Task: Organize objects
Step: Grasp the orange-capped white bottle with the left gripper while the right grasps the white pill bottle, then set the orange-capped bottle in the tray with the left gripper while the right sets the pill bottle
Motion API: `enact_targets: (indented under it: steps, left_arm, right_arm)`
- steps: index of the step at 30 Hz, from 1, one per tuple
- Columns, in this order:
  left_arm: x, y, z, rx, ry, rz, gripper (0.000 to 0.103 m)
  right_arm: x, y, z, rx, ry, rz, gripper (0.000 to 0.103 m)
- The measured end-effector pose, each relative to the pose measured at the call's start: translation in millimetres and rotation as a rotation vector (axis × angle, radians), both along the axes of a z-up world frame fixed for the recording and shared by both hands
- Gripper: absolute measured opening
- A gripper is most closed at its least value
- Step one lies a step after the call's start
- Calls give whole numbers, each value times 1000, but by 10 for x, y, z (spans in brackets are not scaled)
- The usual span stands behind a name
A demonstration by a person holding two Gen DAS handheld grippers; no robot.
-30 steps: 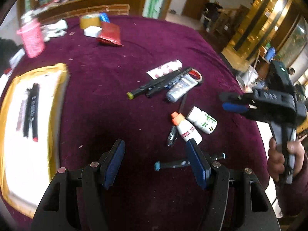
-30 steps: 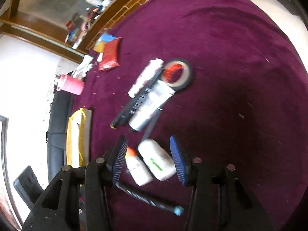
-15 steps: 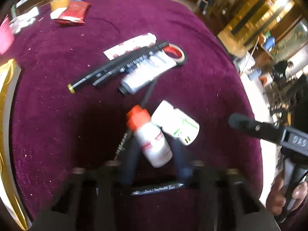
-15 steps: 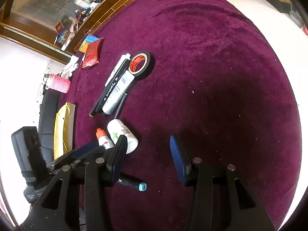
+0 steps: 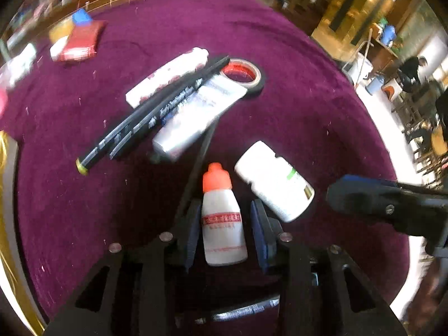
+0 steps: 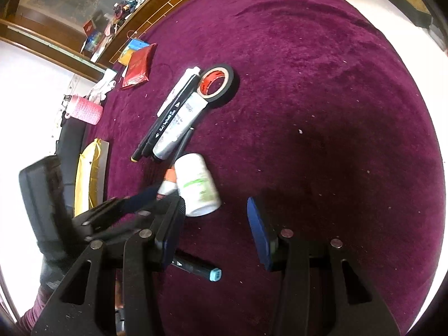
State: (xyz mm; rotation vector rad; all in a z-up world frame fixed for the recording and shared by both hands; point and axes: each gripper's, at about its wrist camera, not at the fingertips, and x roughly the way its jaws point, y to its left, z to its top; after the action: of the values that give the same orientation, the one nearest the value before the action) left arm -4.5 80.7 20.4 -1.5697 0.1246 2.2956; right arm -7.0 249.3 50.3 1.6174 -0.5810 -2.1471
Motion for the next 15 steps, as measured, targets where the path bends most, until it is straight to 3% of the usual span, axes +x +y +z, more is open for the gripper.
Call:
enact_targets:
  steps: [1,5,12,15]
  left_arm:
    - [23,1,3,-13,15,-4,23]
    - [89,-210,84,58,-10,47,23]
    - [399,-713,480,157,40,139,23]
    - [450,-903,564,183,48,183,23]
  right_arm:
    - [-5,-31,7,9,4,8,45]
    - [-15,-150,42,59,32,42,45]
    - [-128,-562,0,143,69,147,44]
    - [-146,-724,-85,236,83,172,44]
